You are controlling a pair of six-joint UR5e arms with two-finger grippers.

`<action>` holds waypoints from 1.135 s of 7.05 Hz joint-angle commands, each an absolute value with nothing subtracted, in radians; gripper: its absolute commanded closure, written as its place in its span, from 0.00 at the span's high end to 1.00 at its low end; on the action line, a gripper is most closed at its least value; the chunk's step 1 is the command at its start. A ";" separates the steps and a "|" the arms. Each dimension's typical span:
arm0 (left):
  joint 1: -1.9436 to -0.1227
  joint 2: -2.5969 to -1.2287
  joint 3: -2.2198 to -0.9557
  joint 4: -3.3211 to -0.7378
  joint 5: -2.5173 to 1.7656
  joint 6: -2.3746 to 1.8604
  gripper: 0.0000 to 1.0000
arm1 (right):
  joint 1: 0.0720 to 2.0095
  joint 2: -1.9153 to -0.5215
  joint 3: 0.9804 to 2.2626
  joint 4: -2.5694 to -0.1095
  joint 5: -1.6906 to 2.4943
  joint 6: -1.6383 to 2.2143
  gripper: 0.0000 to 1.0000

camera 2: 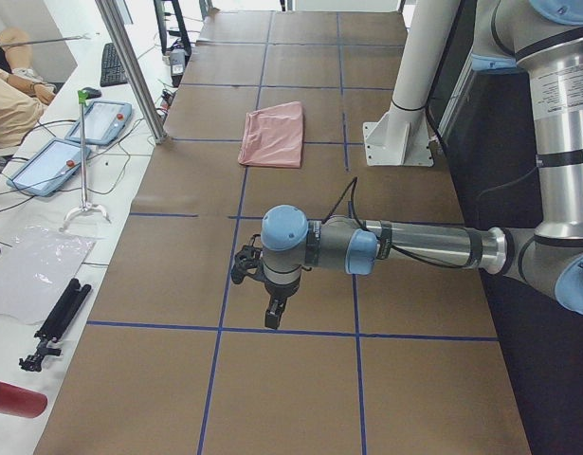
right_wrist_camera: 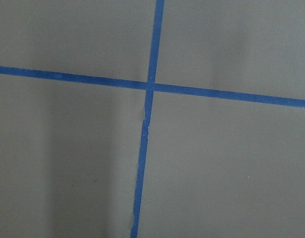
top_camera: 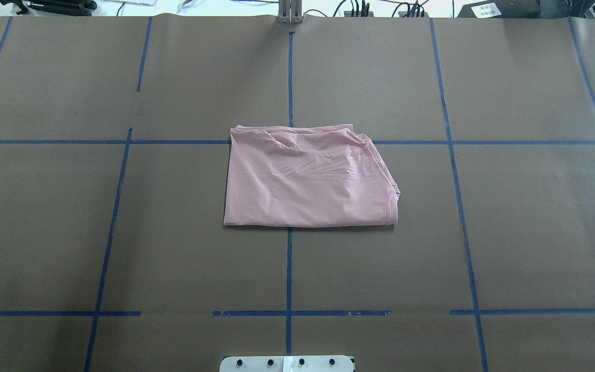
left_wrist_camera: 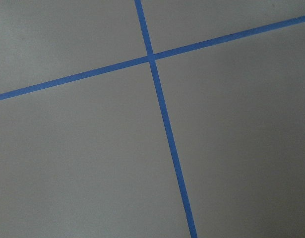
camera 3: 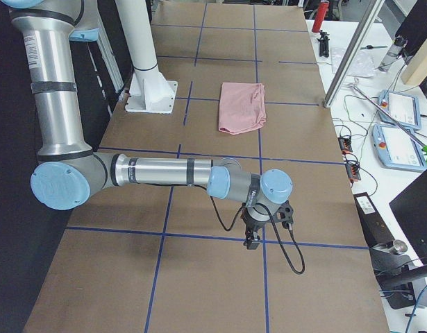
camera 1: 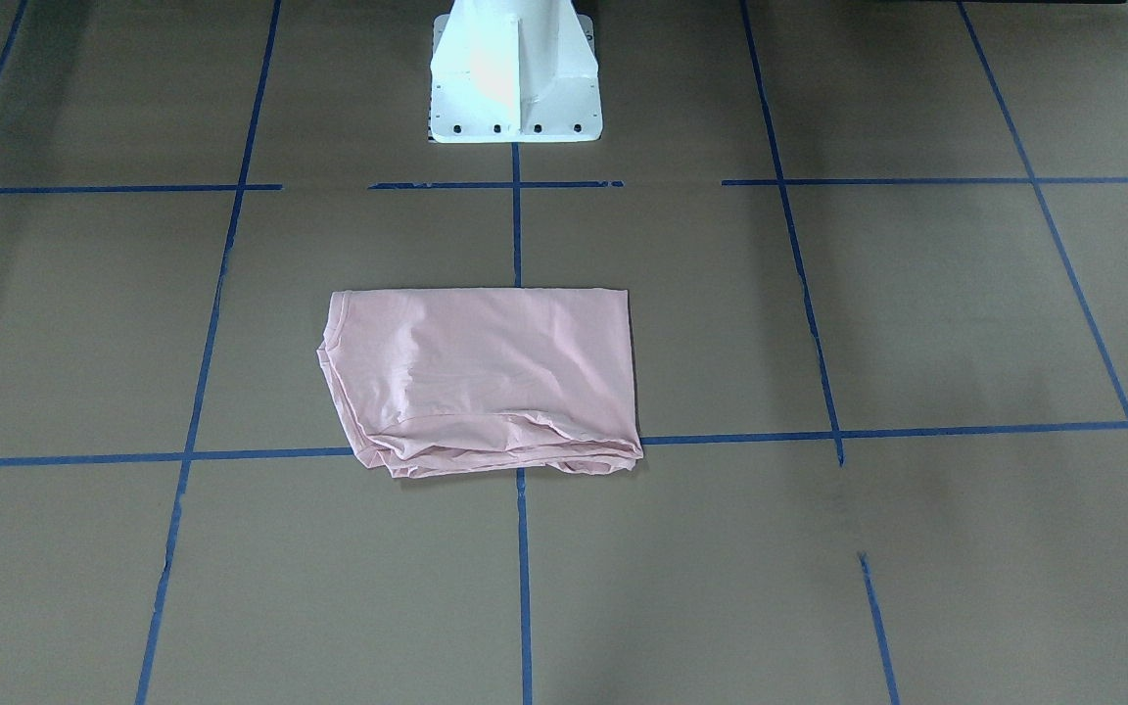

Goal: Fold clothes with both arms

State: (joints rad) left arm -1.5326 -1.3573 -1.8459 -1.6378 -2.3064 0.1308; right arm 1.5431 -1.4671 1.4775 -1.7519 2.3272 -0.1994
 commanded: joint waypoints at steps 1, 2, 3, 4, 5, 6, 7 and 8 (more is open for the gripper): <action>-1.531 -1.364 -1.856 -1.644 -2.306 0.127 1.00 | 1.537 -1.468 1.454 -1.741 2.330 -0.199 1.00; -1.531 -1.364 -1.859 -1.644 -2.306 0.126 1.00 | 1.537 -1.468 1.451 -1.738 2.391 -0.199 1.00; -1.531 -1.364 -1.852 -1.646 -2.306 0.127 1.00 | 1.537 -1.477 1.451 -1.736 2.404 -0.201 1.00; -1.531 -1.364 -1.856 -1.646 -2.306 0.129 1.00 | 1.534 -1.477 1.451 -1.735 2.402 -0.202 1.00; -1.529 -1.364 -1.856 -1.647 -2.306 0.132 1.00 | 1.525 -1.477 1.453 -1.735 2.401 -0.204 1.00; -1.529 -1.377 -1.882 -1.647 -2.307 0.133 1.00 | 1.525 -1.477 1.454 -1.733 2.401 -0.203 1.00; -1.528 -1.402 -1.873 -1.646 -2.306 0.133 1.00 | 1.525 -1.477 1.454 -1.735 2.401 -0.202 1.00; -1.528 -1.407 -1.871 -1.643 -2.306 0.133 1.00 | 1.525 -1.477 1.454 -1.733 2.401 -0.206 1.00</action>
State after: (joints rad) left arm -1.5285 -1.3937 -1.8723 -1.6458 -2.3059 0.1331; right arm 1.5255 -1.4771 1.4539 -1.7343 2.4006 -0.2033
